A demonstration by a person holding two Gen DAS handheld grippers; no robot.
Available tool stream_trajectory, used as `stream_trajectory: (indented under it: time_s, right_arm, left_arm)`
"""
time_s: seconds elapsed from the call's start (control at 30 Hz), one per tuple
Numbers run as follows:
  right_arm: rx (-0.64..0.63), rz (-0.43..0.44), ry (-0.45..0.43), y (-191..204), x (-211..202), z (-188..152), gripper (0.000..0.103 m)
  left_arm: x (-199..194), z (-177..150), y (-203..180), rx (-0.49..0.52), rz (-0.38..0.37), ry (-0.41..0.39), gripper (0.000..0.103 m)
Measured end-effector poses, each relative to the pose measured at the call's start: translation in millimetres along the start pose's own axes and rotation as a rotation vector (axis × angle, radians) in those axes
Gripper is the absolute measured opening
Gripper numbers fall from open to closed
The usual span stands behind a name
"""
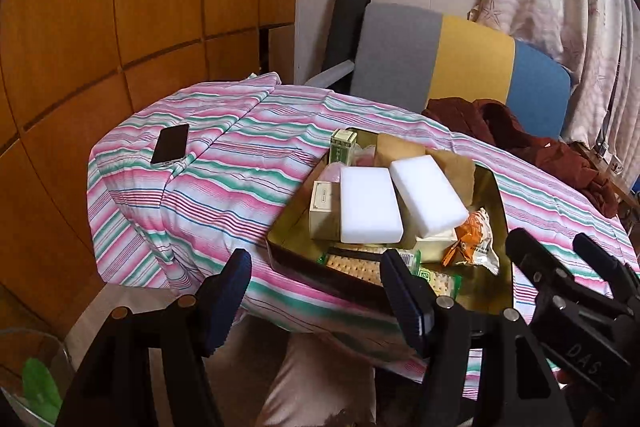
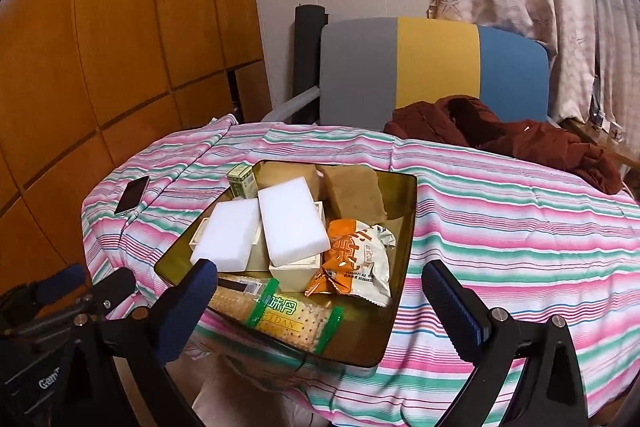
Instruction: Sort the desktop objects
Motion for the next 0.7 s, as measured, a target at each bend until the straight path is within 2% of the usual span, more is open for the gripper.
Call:
stream_trajectory:
  time_s: [0.23, 0.33, 0.47, 0.6, 0.7]
  right_arm:
    - [-0.001, -0.005, -0.011, -1.3, -4.2, 0.8, 0.103]
    - [0.002, -0.004, -0.011, -1.6, -4.1, 0.3, 0.103]
    - [0.004, -0.004, -0.008, -1.6, -2.5, -0.5, 0.103]
    - [0.007, -0.003, -0.005, -2.0, -0.6, -1.6, 0.103]
    - [0.009, -0.003, -0.002, -2.5, 0.3, -2.6, 0.103]
  left_arm:
    - [-3.2, -2.9, -4.9, 0.024, 0.001, -0.005, 0.067]
    - [-3.2, -3.9, -6.2, 0.025, -0.015, 0.001, 0.062]
    - [-3.7, -3.9, -7.2, 0.027, -0.021, 0.001, 0.061]
    - [-2.6, -3.4, -5.9, 0.024, -0.005, -0.008, 0.061]
    - [-2.7, -2.1, -4.2, 0.022, 0.012, -0.025, 0.054]
Point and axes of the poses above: each gripper's, at about its wrist camera, not at the fingertips, and x roughly the way its jaws point, y to its left, z to its top, the point moved 5 cm from there along x, roughly the way its jaws point, and after that the axes turned 6 degrees about z, right-handed, at the moved point
